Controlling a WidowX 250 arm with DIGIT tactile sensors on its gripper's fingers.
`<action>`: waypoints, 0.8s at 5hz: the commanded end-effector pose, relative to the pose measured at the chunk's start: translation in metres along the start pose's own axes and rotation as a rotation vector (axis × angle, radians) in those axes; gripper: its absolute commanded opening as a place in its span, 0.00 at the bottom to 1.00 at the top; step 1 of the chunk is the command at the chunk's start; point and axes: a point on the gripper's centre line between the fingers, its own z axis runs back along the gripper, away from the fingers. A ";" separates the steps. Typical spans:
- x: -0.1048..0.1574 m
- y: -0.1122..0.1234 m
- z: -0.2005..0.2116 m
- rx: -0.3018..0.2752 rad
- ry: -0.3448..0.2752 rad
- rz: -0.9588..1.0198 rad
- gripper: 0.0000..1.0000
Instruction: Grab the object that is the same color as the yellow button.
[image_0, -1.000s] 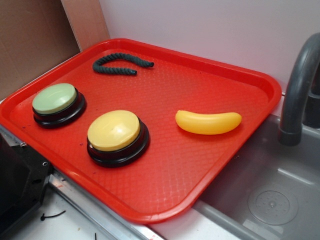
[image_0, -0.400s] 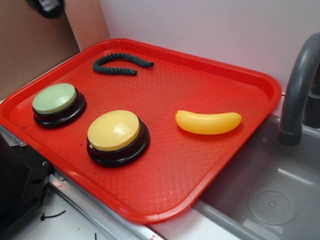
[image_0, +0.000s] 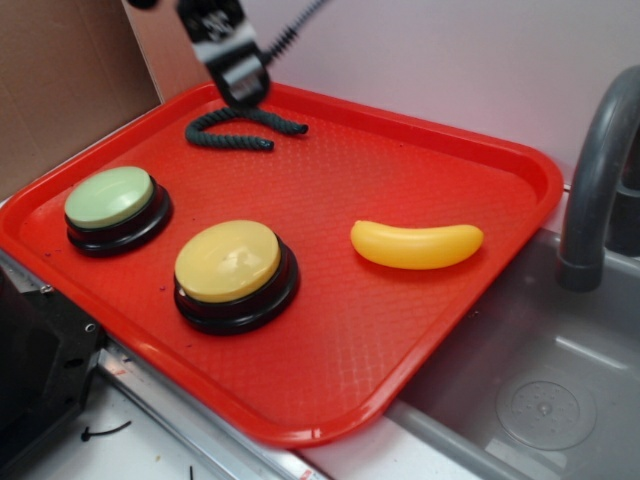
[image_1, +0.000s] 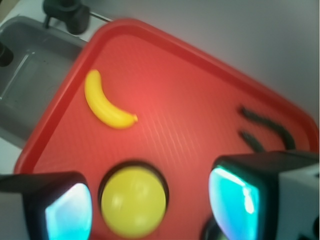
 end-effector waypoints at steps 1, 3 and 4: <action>0.036 -0.016 -0.051 -0.103 -0.032 -0.167 1.00; 0.044 -0.034 -0.103 -0.237 0.051 -0.230 1.00; 0.038 -0.039 -0.121 -0.250 0.074 -0.235 1.00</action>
